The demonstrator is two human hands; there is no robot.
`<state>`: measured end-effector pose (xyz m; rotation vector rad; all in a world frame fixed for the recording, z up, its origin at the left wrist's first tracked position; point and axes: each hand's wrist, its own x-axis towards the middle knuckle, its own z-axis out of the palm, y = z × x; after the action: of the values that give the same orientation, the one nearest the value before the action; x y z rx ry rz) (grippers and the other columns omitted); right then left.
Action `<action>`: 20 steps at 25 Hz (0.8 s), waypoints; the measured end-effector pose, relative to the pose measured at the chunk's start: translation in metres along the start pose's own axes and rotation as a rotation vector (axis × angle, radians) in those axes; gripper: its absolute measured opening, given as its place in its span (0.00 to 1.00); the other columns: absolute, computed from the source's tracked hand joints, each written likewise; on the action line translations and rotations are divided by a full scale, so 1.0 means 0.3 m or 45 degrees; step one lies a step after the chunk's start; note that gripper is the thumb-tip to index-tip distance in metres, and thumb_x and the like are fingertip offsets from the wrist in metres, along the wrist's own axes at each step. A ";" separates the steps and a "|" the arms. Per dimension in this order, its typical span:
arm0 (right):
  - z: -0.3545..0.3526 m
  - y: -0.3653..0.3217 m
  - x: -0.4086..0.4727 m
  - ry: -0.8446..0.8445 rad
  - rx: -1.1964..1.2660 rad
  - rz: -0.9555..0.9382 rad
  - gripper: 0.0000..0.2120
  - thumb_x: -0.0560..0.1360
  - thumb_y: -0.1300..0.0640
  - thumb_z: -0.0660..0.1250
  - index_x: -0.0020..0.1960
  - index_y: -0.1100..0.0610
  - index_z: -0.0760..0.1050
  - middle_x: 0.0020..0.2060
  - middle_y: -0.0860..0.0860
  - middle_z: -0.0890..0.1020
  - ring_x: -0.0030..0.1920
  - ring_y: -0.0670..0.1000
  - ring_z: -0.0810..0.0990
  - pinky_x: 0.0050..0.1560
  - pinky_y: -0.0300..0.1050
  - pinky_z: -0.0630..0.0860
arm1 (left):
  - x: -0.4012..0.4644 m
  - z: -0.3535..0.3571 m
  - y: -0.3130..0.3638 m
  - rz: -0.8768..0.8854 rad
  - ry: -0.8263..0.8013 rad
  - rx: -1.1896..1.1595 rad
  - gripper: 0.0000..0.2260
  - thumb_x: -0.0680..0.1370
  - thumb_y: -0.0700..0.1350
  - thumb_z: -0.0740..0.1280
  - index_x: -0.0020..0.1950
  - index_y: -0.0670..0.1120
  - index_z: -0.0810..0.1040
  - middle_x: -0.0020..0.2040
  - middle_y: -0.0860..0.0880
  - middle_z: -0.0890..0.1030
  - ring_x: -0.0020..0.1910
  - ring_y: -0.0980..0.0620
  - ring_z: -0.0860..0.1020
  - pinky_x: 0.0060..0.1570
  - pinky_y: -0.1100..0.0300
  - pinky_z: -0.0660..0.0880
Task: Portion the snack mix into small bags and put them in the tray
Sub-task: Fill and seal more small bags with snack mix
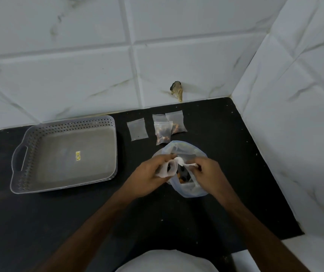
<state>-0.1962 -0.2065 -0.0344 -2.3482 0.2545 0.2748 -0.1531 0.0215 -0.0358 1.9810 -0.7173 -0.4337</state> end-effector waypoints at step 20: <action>-0.006 -0.172 0.219 -0.437 -0.868 0.365 0.18 0.80 0.54 0.65 0.69 0.53 0.70 0.62 0.53 0.78 0.62 0.54 0.77 0.59 0.49 0.74 | -0.016 -0.037 -0.054 0.017 0.333 0.071 0.14 0.77 0.52 0.66 0.57 0.44 0.77 0.53 0.51 0.79 0.52 0.54 0.80 0.50 0.49 0.80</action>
<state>-0.1195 -0.1781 -0.0167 -2.8588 0.3711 1.0301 -0.1454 0.0380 -0.0447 2.0357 -0.5813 -0.1427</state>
